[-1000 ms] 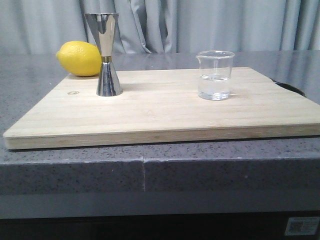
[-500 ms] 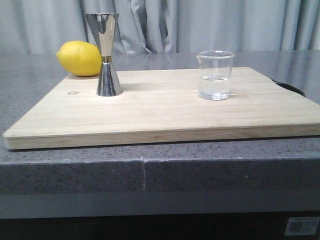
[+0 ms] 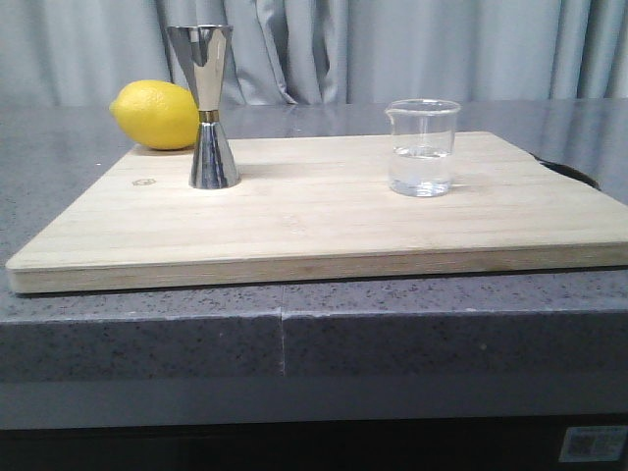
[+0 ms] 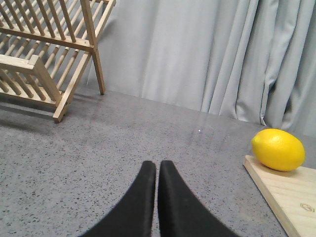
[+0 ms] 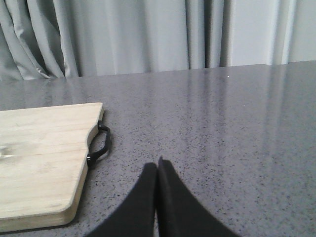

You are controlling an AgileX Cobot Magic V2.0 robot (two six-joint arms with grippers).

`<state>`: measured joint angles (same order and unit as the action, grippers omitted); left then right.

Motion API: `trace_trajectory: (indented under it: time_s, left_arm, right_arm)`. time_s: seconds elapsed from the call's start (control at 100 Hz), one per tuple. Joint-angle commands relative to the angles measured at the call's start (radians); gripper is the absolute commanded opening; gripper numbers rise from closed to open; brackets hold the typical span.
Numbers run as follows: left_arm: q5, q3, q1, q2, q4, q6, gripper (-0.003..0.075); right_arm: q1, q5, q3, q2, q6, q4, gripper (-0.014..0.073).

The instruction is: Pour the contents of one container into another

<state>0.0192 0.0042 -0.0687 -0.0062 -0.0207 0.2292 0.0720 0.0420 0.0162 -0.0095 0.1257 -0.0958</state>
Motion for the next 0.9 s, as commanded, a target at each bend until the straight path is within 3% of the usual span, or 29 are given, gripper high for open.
trace_trajectory:
  time_s: [0.0,0.24,0.45,0.61,0.75,0.89]
  left_arm:
    - [0.081,0.026,0.008,-0.021,0.031,0.010,-0.0019]
    - [0.031,-0.066,0.008,-0.021,0.031,0.012,-0.0019]
    - [-0.153,-0.284,0.008,0.051,0.031,0.012,-0.0019]
    - [-0.316,-0.507,0.008,0.239,0.031,0.005,-0.0019]
    - [-0.447,-0.702,0.008,0.416,0.083,-0.122,-0.0019]
    - [-0.511,-0.855,0.008,0.565,0.313,-0.426,-0.0019]
  right_arm:
    - [-0.001,-0.094,0.004,-0.019,0.003,0.003,-0.0043]
    - [-0.001,-0.042,-0.074,-0.019,0.005,0.062,-0.0043]
    - [-0.001,0.076,-0.255,0.005,0.005,0.062,-0.0043]
    - [-0.001,0.136,-0.396,0.090,0.005,0.062,-0.0043]
    - [-0.001,0.198,-0.519,0.183,0.005,0.062,-0.0043]
    - [-0.001,0.304,-0.640,0.289,0.005,0.052,-0.0043]
